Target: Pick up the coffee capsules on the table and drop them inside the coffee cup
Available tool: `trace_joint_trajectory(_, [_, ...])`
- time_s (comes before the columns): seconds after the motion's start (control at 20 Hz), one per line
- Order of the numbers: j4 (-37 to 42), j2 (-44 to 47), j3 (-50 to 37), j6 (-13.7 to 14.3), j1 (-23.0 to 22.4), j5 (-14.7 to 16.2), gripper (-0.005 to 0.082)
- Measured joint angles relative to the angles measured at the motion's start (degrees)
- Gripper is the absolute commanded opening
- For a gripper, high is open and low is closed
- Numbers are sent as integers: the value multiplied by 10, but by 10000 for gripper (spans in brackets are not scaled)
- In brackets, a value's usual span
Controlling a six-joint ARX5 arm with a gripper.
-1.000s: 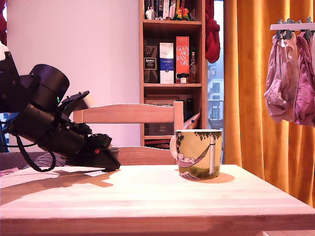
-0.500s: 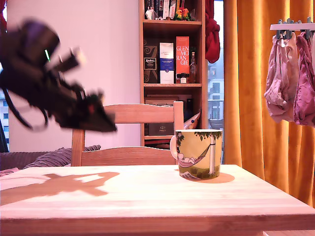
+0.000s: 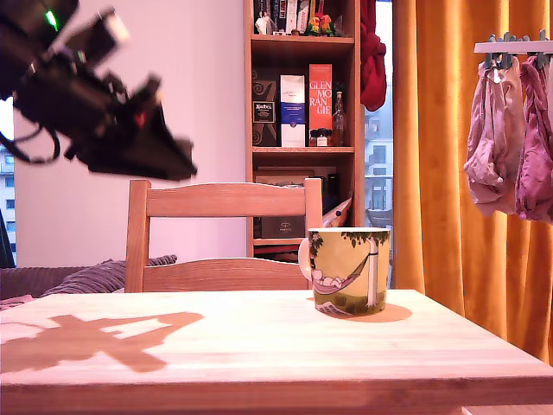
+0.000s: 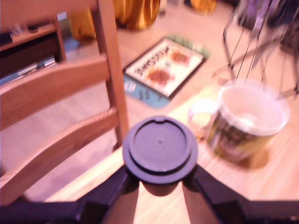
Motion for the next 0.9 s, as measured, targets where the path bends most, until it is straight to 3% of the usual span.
trace_joint_trajectory(0.35, [-4, -1, 6, -13, -80, 3, 162])
trace_joint_trajectory(0.6, [-2, -1, 84, -13, -140, -21, 162])
trace_joint_trajectory(0.9, [-4, 15, 132, -13, -173, -35, 162])
